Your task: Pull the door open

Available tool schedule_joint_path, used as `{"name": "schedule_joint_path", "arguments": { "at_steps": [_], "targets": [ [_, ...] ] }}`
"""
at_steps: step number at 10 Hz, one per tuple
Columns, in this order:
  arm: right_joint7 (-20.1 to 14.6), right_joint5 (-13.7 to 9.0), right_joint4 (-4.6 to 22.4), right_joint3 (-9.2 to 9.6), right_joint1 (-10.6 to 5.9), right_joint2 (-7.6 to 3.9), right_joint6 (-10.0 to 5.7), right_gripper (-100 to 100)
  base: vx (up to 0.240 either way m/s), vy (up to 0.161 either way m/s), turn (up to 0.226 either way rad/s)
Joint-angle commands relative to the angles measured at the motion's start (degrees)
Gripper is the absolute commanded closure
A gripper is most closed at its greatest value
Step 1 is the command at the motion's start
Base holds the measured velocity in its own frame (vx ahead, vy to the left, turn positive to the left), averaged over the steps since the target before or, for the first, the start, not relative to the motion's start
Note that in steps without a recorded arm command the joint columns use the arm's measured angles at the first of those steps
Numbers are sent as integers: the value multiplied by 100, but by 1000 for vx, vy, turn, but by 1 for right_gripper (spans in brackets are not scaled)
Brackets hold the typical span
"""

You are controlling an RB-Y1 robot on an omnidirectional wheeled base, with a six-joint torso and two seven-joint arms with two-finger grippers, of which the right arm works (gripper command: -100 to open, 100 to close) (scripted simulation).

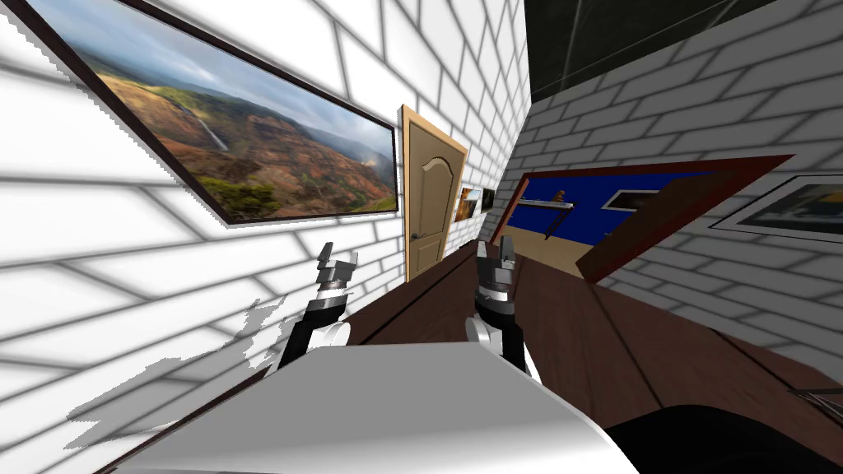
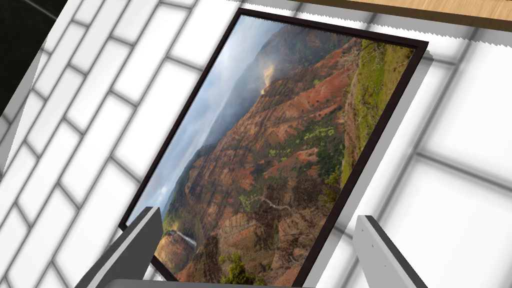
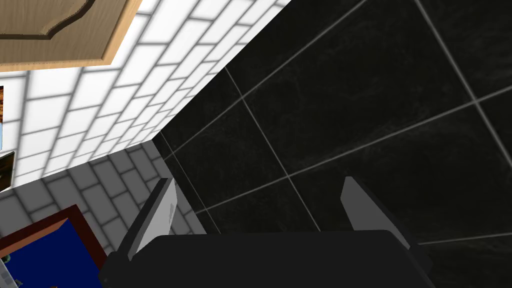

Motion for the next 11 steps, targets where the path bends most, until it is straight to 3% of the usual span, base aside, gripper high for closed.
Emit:
{"name": "schedule_joint_path", "arguments": {
  "at_steps": [1,7,11],
  "targets": [
    [-60,-10,241,5,-80,-75,-24,-100,63,-8,106],
    [-225,-36,910,19,-302,-269,-89,-100,73,-18,83],
    [-386,-62,1561,32,-518,-446,-153,-100,89,-29,109]
  ]
}}
